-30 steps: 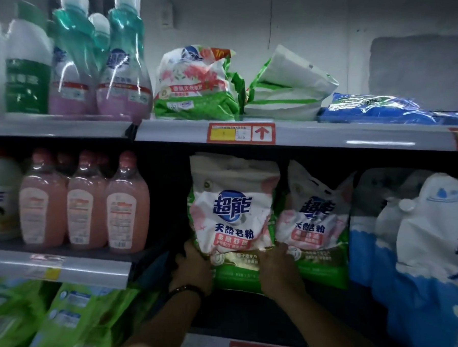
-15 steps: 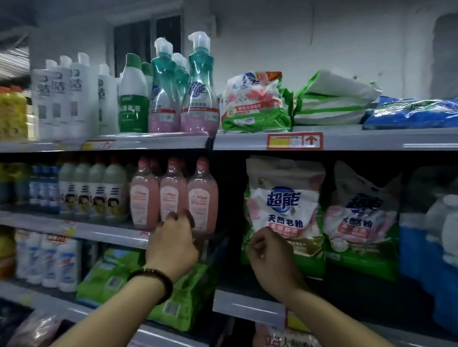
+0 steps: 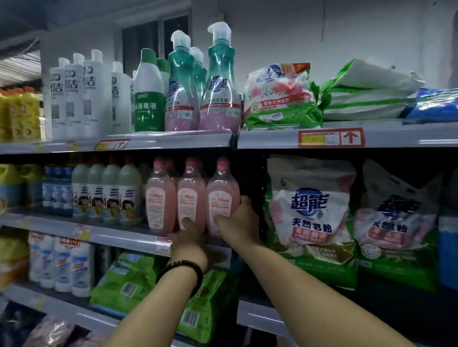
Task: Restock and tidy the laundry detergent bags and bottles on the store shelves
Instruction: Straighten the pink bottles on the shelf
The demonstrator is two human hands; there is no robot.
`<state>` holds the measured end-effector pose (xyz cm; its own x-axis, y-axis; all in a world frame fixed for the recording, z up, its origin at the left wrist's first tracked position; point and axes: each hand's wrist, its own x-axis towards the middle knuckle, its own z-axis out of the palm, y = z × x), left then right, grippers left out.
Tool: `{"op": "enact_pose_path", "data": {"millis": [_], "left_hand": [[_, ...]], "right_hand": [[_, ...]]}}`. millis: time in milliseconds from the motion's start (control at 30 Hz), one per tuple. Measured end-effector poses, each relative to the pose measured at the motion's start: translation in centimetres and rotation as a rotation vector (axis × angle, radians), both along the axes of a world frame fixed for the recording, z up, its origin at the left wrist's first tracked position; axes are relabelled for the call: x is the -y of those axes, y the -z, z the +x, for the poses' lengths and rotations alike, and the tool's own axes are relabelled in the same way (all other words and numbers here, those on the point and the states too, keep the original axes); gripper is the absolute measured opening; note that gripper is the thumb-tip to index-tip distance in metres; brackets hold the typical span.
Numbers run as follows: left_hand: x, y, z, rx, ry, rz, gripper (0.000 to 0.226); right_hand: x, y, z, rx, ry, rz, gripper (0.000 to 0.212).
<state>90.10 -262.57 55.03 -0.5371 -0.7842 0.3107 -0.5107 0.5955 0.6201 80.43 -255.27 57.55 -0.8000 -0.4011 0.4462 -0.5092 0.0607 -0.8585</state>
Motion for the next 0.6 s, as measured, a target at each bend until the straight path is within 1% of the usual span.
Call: {"op": "enact_pose_path", "data": {"millis": [33, 100, 167, 200, 233, 267, 300, 400, 467, 500, 533, 600], "left_hand": [[0.2, 0.1, -0.1, 0.003, 0.005, 0.004, 0.102], [0.7, 0.0, -0.3, 0.025, -0.001, -0.027, 0.117], [0.8, -0.1, -0.4, 0.064, -0.019, -0.044, 0.131], [0.7, -0.2, -0.4, 0.075, -0.011, -0.017, 0.139], [0.7, -0.2, -0.4, 0.086, 0.002, -0.001, 0.145], [0.8, -0.3, -0.3, 0.103, 0.011, -0.008, 0.148], [0.9, -0.4, -0.2, 0.122, 0.018, -0.031, 0.15], [0.8, -1.0, 0.3, 0.189, 0.032, -0.065, 0.153], [0.4, -1.4, 0.4, 0.22, 0.031, -0.069, 0.154], [0.2, -1.6, 0.5, 0.232, 0.028, -0.077, 0.153], [0.0, -1.7, 0.6, 0.244, 0.025, -0.084, 0.152], [-0.1, -1.7, 0.7, 0.254, 0.027, -0.085, 0.15]], "right_hand": [[0.3, 0.4, -0.1, -0.025, 0.024, 0.002, 0.05], [0.8, 1.3, -0.2, -0.122, 0.107, 0.028, 0.054], [1.2, 1.8, -0.1, -0.201, 0.222, 0.089, 0.069], [1.3, 1.8, 0.1, -0.216, 0.274, 0.115, 0.079], [1.4, 1.8, 0.2, -0.217, 0.3, 0.126, 0.086], [1.5, 1.9, 0.2, -0.207, 0.292, 0.119, 0.088], [1.5, 2.0, 0.1, -0.192, 0.262, 0.1, 0.084], [1.3, 2.6, -0.4, -0.162, 0.169, 0.004, 0.055], [1.1, 2.8, -0.6, -0.047, 0.083, -0.127, 0.034], [1.1, 2.7, -0.6, 0.01, 0.054, -0.184, 0.027], [1.0, 2.7, -0.8, 0.053, 0.035, -0.219, 0.025], [0.9, 2.6, -1.2, 0.094, 0.006, -0.229, 0.027]]}}
